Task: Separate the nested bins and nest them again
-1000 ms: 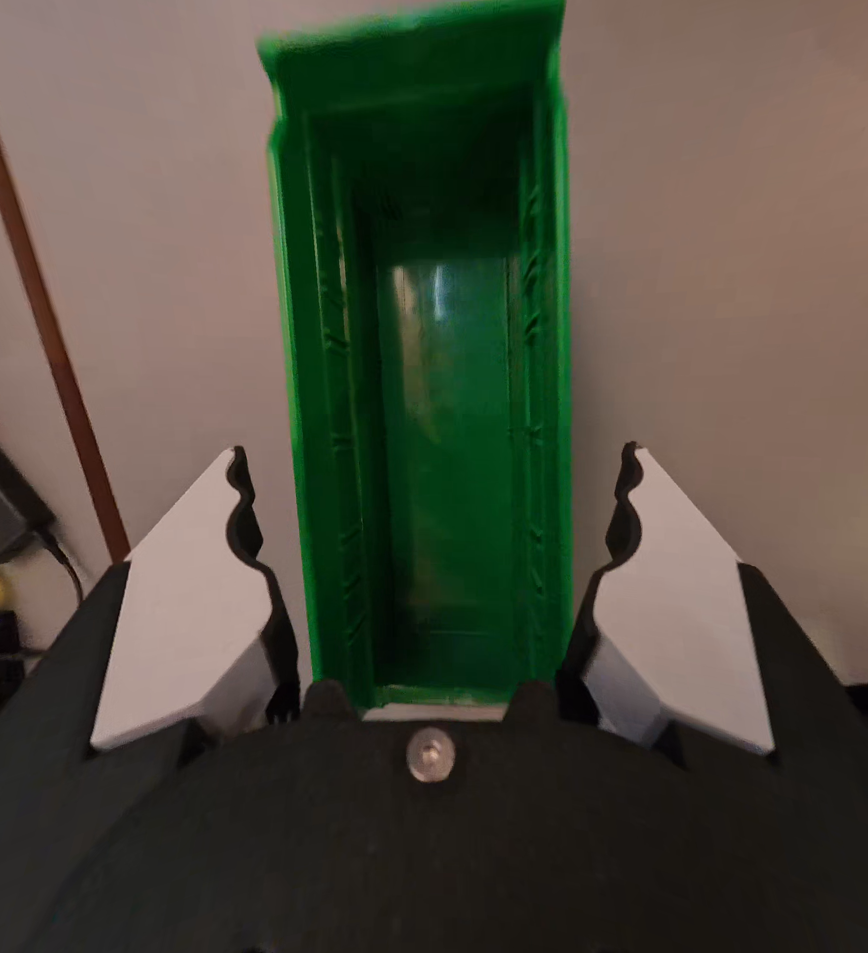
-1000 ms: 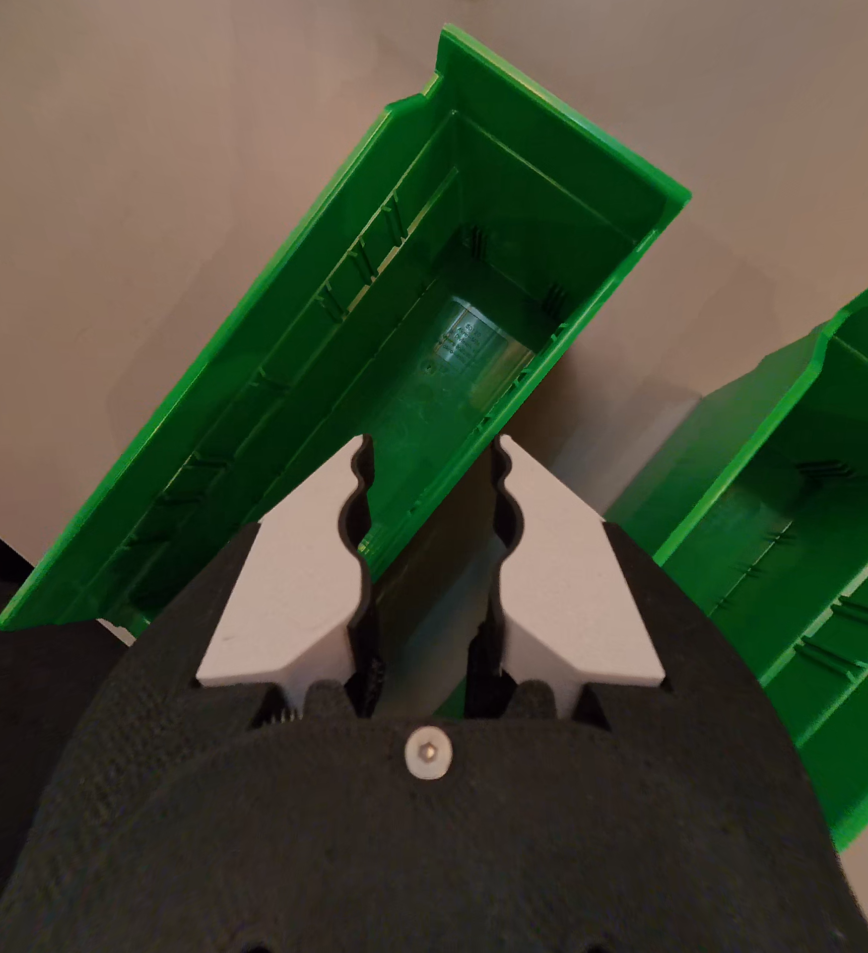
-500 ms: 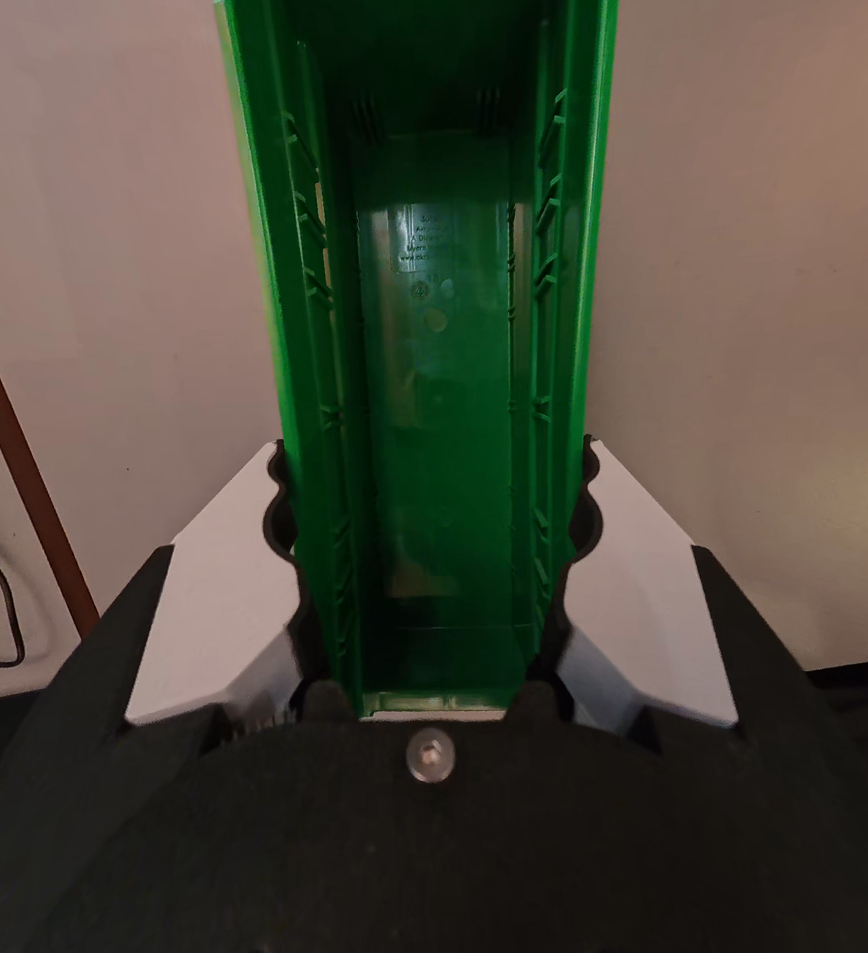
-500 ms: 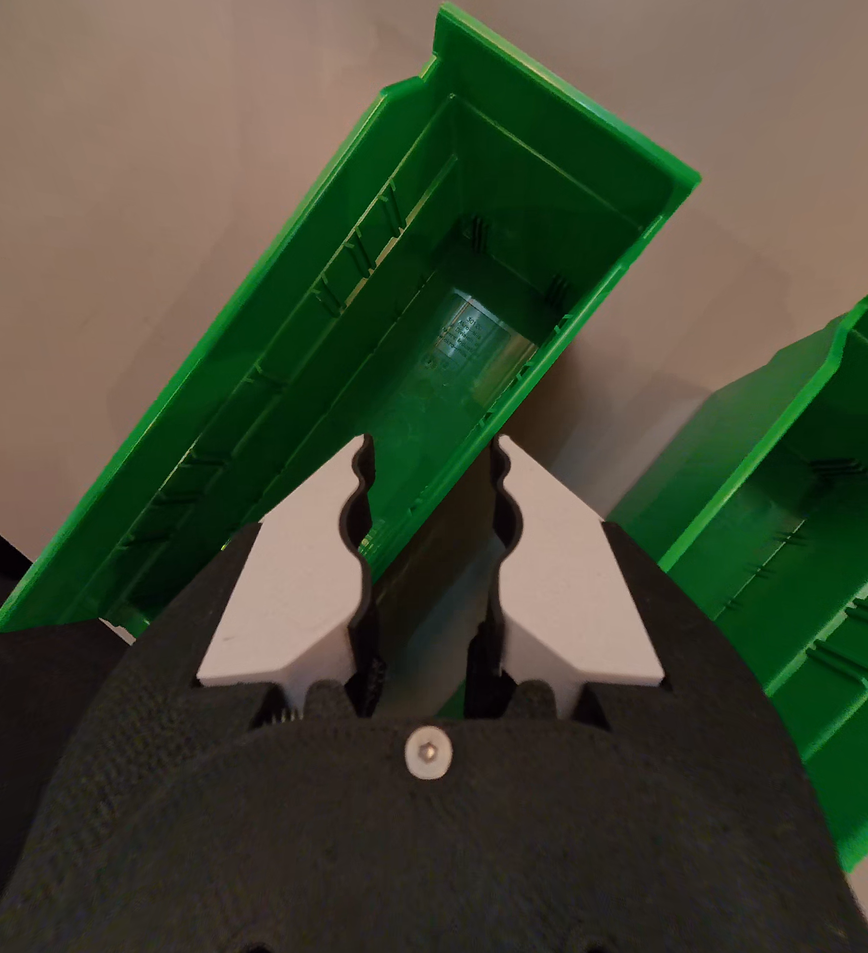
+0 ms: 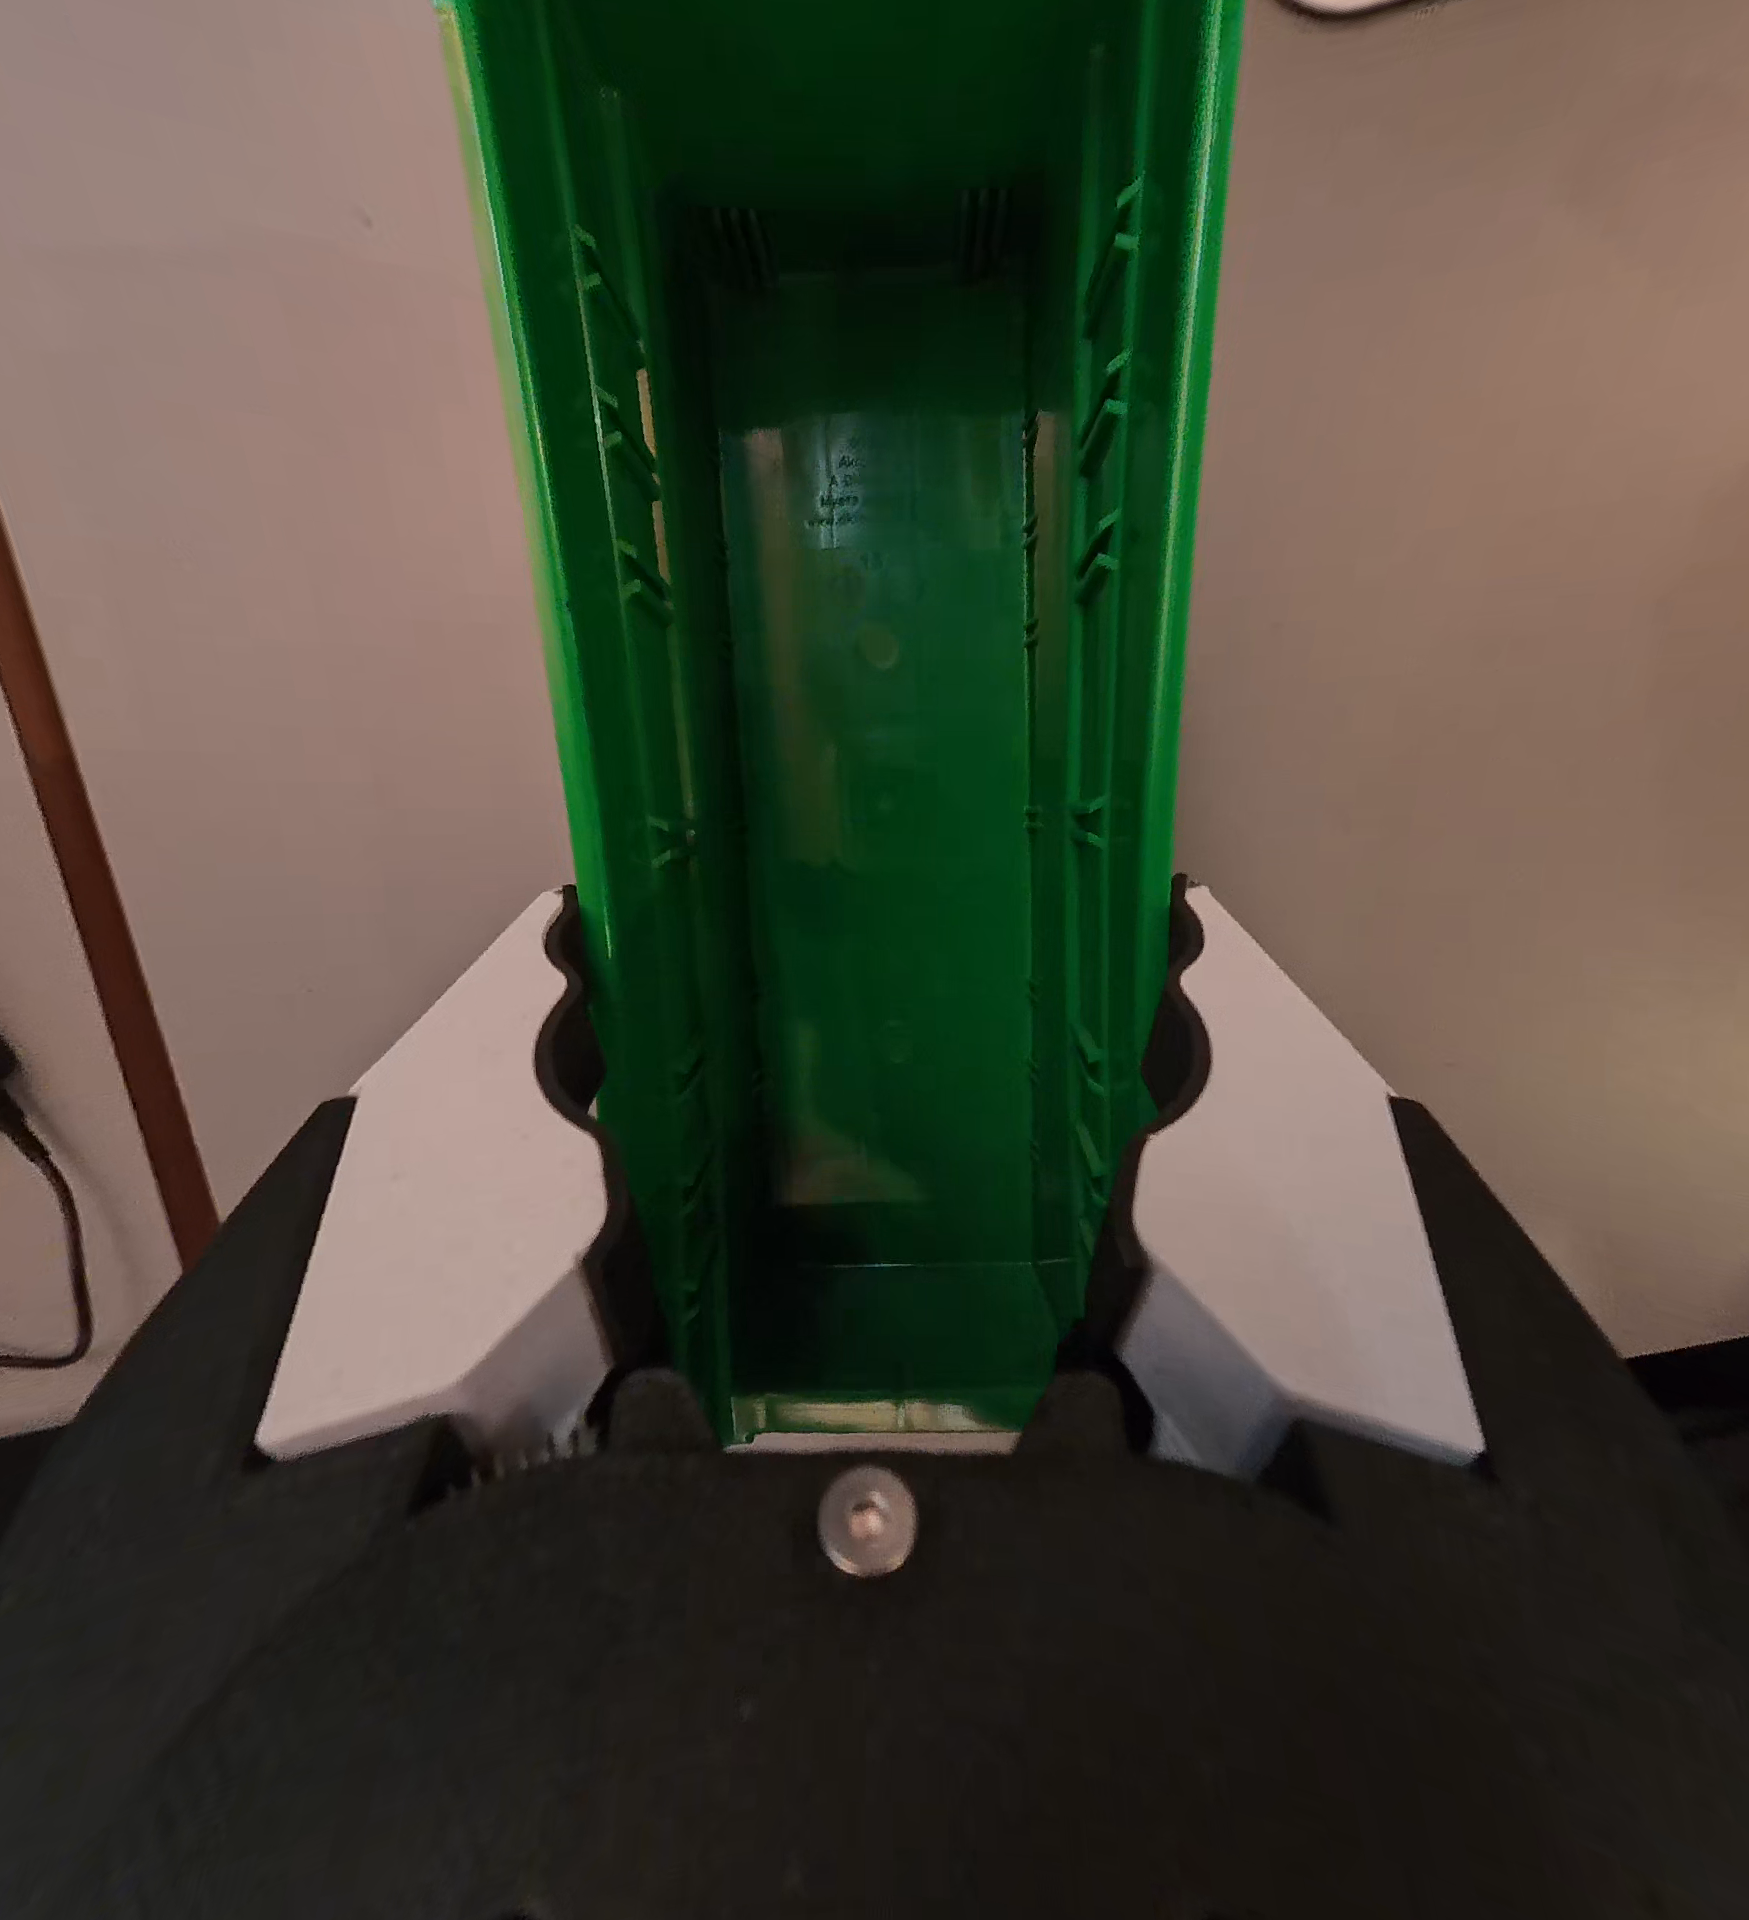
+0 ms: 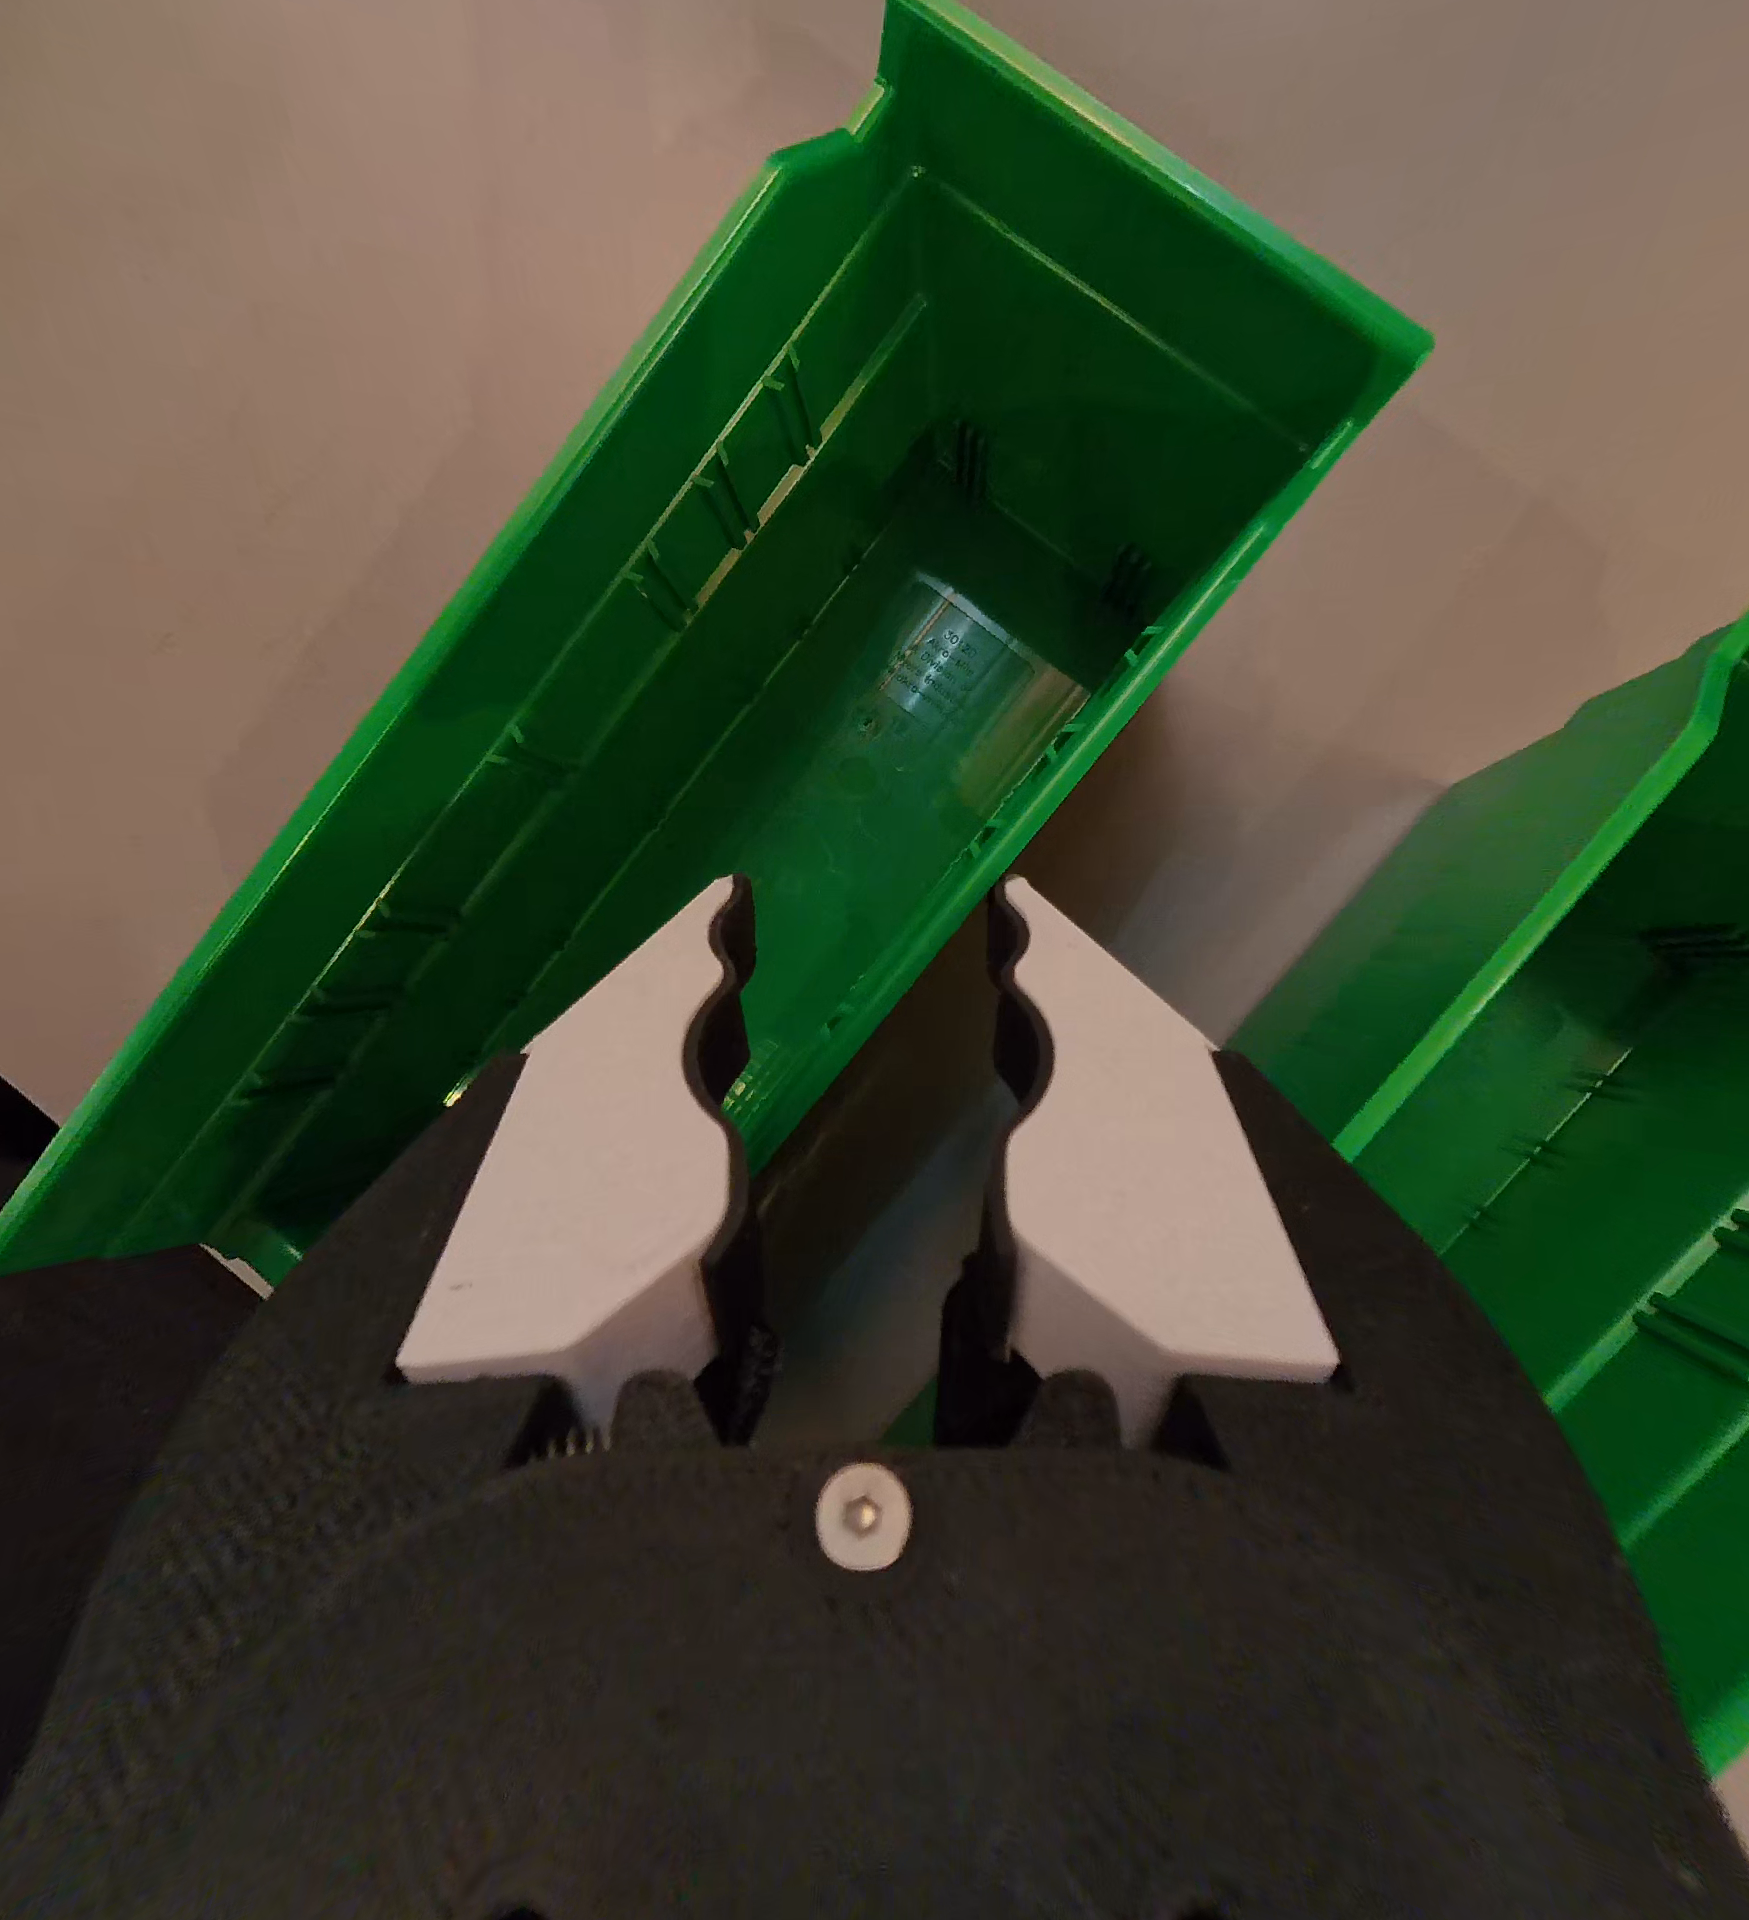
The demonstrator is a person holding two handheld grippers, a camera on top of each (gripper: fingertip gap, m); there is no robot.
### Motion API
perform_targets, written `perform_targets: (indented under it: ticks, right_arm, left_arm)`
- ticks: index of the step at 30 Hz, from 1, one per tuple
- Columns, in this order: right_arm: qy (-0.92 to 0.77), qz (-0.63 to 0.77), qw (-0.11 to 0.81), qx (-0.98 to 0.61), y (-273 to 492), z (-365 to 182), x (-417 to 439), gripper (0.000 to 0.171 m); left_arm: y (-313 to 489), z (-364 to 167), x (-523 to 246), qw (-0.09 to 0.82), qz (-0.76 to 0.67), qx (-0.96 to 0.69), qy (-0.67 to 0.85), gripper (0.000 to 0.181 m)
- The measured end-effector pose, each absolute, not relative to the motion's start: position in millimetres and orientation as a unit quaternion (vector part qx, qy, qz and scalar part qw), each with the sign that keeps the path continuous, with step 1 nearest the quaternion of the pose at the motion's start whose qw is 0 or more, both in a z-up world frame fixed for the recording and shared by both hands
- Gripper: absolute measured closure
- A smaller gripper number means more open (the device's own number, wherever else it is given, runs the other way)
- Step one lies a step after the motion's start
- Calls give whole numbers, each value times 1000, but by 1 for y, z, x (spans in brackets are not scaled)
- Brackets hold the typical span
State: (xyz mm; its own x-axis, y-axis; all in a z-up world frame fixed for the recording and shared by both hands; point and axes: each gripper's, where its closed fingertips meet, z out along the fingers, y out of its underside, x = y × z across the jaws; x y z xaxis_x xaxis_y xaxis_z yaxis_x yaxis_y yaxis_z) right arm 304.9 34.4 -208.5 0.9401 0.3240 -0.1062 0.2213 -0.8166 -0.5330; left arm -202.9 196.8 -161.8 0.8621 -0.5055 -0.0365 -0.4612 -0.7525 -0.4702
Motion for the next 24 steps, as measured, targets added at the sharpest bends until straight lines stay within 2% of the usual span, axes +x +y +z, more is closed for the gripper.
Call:
perform_targets:
  ticks: [11, 18, 24]
  right_arm:
    - [-144, 98, 266, -948, 34, -209, 305, 128]
    - [-144, 98, 266, -948, 34, -209, 305, 127]
    - [-143, 100, 266, -948, 34, -209, 305, 127]
  left_arm:
    - [186, -80, -184, 321, -30, -904, 280, 75]
    - [160, -21, -127, 383, -64, -860, 330, 75]
    - [126, -25, -49, 370, -129, -832, 392, 74]
